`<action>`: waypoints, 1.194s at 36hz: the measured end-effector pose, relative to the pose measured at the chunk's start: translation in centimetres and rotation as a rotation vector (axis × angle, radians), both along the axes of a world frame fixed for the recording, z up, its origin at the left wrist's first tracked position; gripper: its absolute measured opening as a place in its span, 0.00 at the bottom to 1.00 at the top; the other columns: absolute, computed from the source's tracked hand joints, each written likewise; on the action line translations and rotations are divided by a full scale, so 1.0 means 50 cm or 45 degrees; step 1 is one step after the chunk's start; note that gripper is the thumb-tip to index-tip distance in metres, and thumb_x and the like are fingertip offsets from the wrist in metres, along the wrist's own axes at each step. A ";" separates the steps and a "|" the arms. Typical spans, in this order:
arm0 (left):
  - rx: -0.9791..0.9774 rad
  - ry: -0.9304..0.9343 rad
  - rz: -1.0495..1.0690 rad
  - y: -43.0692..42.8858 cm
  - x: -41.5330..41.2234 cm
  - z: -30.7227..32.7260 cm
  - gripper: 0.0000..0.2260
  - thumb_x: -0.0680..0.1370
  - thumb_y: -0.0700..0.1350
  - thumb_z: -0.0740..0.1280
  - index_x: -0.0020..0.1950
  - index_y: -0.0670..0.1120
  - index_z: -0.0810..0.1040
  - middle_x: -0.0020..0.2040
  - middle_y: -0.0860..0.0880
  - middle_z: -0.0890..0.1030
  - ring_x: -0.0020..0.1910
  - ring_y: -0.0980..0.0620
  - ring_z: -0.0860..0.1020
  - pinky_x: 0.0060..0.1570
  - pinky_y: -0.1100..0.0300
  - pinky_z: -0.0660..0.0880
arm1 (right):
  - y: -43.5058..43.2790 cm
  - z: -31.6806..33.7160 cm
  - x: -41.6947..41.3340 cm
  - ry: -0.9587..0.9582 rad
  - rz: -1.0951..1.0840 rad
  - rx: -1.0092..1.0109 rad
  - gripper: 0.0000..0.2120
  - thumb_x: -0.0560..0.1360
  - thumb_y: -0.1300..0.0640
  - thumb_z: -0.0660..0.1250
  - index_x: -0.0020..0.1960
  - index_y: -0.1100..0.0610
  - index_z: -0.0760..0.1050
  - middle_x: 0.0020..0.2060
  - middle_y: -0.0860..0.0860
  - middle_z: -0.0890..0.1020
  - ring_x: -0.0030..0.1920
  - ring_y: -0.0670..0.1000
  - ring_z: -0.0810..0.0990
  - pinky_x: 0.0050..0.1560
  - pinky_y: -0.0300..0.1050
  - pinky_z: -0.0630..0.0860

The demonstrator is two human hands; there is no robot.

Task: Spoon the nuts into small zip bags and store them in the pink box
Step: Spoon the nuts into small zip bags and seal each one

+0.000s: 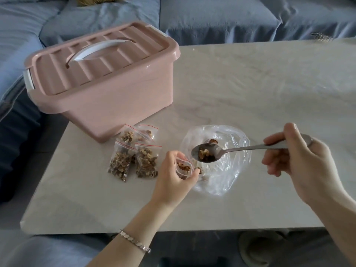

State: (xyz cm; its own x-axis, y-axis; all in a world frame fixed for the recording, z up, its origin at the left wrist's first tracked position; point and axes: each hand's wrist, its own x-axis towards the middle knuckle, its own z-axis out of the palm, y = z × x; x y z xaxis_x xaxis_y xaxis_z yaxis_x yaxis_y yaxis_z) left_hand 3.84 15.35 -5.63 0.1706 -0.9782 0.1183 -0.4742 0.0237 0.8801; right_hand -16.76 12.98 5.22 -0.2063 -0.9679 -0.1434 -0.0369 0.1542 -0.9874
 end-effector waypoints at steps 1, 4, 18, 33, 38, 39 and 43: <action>0.001 0.032 -0.005 0.000 0.000 0.000 0.18 0.68 0.45 0.75 0.47 0.55 0.67 0.43 0.58 0.73 0.43 0.60 0.76 0.43 0.63 0.76 | -0.002 0.005 0.010 0.035 0.035 -0.022 0.21 0.81 0.53 0.54 0.35 0.61 0.74 0.21 0.56 0.77 0.18 0.51 0.71 0.19 0.37 0.67; -0.012 0.076 -0.021 0.000 -0.001 0.000 0.18 0.69 0.44 0.75 0.49 0.53 0.68 0.44 0.60 0.73 0.45 0.65 0.75 0.42 0.67 0.75 | -0.001 0.018 0.037 0.134 0.153 -0.099 0.21 0.81 0.53 0.53 0.35 0.61 0.74 0.22 0.56 0.78 0.18 0.51 0.73 0.19 0.37 0.68; -0.001 0.022 -0.019 0.000 0.008 -0.009 0.23 0.65 0.63 0.66 0.53 0.50 0.68 0.48 0.55 0.74 0.49 0.57 0.74 0.52 0.64 0.72 | 0.035 0.025 0.064 0.513 0.553 -0.580 0.16 0.77 0.44 0.55 0.38 0.49 0.76 0.29 0.47 0.79 0.23 0.45 0.77 0.28 0.28 0.70; -0.134 0.007 0.045 0.009 0.033 0.015 0.15 0.68 0.58 0.68 0.47 0.51 0.70 0.44 0.55 0.76 0.47 0.59 0.76 0.48 0.63 0.74 | 0.043 0.015 0.017 0.444 0.432 -0.729 0.17 0.77 0.40 0.55 0.40 0.46 0.77 0.31 0.45 0.79 0.25 0.46 0.77 0.28 0.32 0.72; -0.090 -0.006 0.137 0.016 0.046 0.028 0.16 0.69 0.56 0.72 0.47 0.50 0.69 0.43 0.56 0.76 0.45 0.60 0.76 0.45 0.62 0.75 | 0.060 -0.058 -0.032 0.783 0.528 -0.818 0.21 0.78 0.44 0.57 0.43 0.57 0.81 0.31 0.44 0.78 0.32 0.42 0.76 0.35 0.32 0.72; -0.082 0.001 0.153 0.016 0.047 0.032 0.14 0.70 0.52 0.73 0.47 0.51 0.69 0.42 0.56 0.76 0.45 0.61 0.76 0.45 0.63 0.75 | 0.060 -0.079 -0.036 0.872 0.538 -0.835 0.23 0.79 0.44 0.57 0.42 0.60 0.82 0.31 0.46 0.79 0.33 0.42 0.76 0.36 0.31 0.72; -0.038 0.006 0.158 0.012 0.052 0.043 0.13 0.70 0.47 0.72 0.48 0.50 0.69 0.43 0.56 0.76 0.44 0.62 0.75 0.44 0.68 0.73 | 0.055 -0.155 -0.040 1.035 0.538 -0.879 0.24 0.78 0.45 0.57 0.44 0.62 0.83 0.35 0.50 0.81 0.36 0.44 0.75 0.37 0.32 0.71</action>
State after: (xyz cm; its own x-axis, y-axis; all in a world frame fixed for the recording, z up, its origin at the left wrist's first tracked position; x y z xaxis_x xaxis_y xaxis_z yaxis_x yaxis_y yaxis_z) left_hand 6.44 15.94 -3.46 0.2909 -0.9456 0.1460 -0.4709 -0.0087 0.8821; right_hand -18.77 15.73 -2.50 0.3656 -0.8022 0.4721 -0.6226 -0.5878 -0.5166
